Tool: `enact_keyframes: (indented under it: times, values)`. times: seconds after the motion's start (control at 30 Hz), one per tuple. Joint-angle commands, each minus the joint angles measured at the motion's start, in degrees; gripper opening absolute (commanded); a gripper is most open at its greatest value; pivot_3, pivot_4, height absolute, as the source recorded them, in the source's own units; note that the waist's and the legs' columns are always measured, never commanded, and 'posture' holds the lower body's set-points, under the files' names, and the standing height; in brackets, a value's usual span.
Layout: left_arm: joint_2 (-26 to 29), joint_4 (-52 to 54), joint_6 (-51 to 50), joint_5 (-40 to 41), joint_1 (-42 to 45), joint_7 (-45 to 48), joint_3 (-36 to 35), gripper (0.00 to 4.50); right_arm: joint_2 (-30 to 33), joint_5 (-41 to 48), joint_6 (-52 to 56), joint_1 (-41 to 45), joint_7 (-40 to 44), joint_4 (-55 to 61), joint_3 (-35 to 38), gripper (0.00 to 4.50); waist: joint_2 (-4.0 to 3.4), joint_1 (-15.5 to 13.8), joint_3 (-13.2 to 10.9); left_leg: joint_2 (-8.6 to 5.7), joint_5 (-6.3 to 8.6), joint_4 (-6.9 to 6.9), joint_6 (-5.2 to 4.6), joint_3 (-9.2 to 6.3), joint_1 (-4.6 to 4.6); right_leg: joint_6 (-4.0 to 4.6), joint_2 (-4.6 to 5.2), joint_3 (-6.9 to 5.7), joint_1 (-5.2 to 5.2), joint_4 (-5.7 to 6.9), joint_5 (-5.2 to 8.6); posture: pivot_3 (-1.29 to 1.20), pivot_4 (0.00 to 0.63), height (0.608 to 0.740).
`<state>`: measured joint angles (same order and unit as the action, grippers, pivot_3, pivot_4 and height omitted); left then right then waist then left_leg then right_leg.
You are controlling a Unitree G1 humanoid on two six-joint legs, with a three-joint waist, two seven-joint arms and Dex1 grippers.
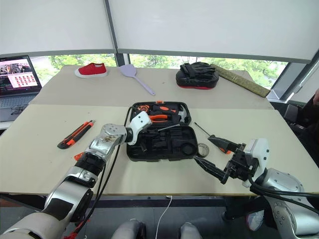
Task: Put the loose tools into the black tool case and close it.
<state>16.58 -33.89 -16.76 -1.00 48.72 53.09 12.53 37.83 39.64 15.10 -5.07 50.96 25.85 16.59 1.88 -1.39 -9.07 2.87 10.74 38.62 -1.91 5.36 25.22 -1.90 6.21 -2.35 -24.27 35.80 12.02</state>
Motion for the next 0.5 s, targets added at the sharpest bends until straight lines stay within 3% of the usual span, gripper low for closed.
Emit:
enact_keyframes:
  times: [0.03, 0.2, 0.5]
  values:
    - [2.1, 5.0, -1.9, 3.4, -1.4, 4.1, -1.6, 0.05, -0.2, 0.9, -1.1, -0.8, -0.4, 2.3, 2.7, 4.50, 0.00, 0.1, 0.0, 0.00, 0.00, 0.00, 0.00, -0.01, 0.00, 0.01, 0.00, 0.00, -0.02, 0.01, 0.00, 0.00, 0.150, 0.740]
    - [2.7, 5.4, -1.0, 5.1, -0.4, 2.9, -3.8, 0.05, -0.3, 0.8, -1.2, -1.3, -0.6, 2.3, 3.0, 4.50, 0.00, 0.1, 0.0, 0.01, 0.00, 0.00, 0.00, -0.03, 0.01, 0.04, 0.00, 0.00, -0.03, 0.03, 0.01, 0.00, 0.150, 0.740]
    - [-2.6, -4.1, 3.2, 2.6, 3.2, -4.9, -3.5, 0.05, -1.1, 0.2, -1.2, -0.5, -1.1, 2.2, 1.8, 4.50, 0.01, -0.7, 0.0, -0.02, 0.01, 0.06, -0.01, -0.03, 0.05, 0.01, 0.01, 0.00, -0.03, 0.01, 0.02, 0.00, 0.150, 0.740]
